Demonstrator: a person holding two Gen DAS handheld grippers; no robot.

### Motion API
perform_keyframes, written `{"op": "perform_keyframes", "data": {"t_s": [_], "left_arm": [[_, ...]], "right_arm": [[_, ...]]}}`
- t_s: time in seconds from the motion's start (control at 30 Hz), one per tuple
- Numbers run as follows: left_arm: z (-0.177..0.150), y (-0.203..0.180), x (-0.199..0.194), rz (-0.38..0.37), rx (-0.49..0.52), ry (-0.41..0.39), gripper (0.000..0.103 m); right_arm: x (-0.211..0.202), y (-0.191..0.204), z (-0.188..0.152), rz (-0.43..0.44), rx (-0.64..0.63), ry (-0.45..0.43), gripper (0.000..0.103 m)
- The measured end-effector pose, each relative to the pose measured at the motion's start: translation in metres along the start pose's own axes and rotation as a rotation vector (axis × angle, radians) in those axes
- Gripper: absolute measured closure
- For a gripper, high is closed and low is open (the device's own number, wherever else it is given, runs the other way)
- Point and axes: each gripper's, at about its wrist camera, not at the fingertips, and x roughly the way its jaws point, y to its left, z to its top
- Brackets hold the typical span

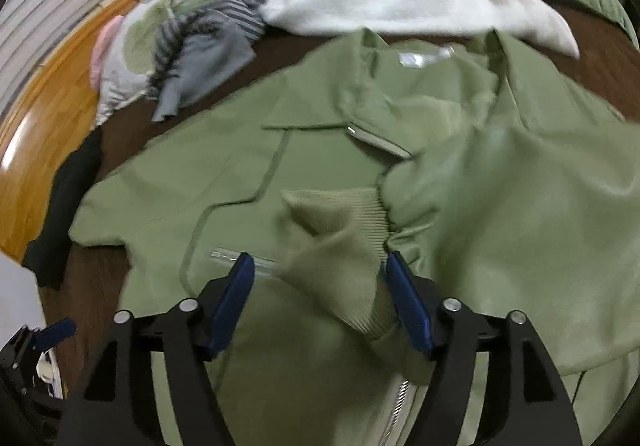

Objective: Fold large clothes
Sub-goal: 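Lift the cuff with the right gripper and lay the sleeve across the jacket front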

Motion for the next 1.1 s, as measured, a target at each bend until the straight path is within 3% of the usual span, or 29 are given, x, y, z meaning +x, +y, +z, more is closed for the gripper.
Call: {"op": "perform_keyframes", "data": {"t_s": [0.03, 0.3, 0.57, 0.7, 0.83, 1.1], "left_arm": [[0.003, 0.001, -0.004, 0.003, -0.001, -0.007, 0.006], [0.02, -0.014, -0.046, -0.03, 0.011, -0.061, 0.006], [0.034, -0.099, -0.048, -0.163, 0.094, -0.092, 0.006], [0.04, -0.147, -0.036, -0.225, 0.14, -0.104, 0.006], [0.047, -0.188, -0.019, -0.224, 0.183, -0.12, 0.006], [0.046, -0.219, 0.03, -0.215, 0.225, -0.096, 0.006]], "right_arm": [[-0.009, 0.003, 0.002, 0.003, -0.003, -0.017, 0.024], [-0.09, -0.024, 0.02, -0.05, 0.022, -0.109, 0.016], [-0.14, -0.11, 0.027, -0.197, 0.056, -0.115, 0.014], [-0.134, -0.159, 0.022, -0.255, 0.07, -0.073, 0.014], [-0.115, -0.189, 0.02, -0.243, 0.078, -0.038, 0.014], [-0.073, -0.215, 0.018, -0.253, 0.05, -0.015, 0.014]]}}
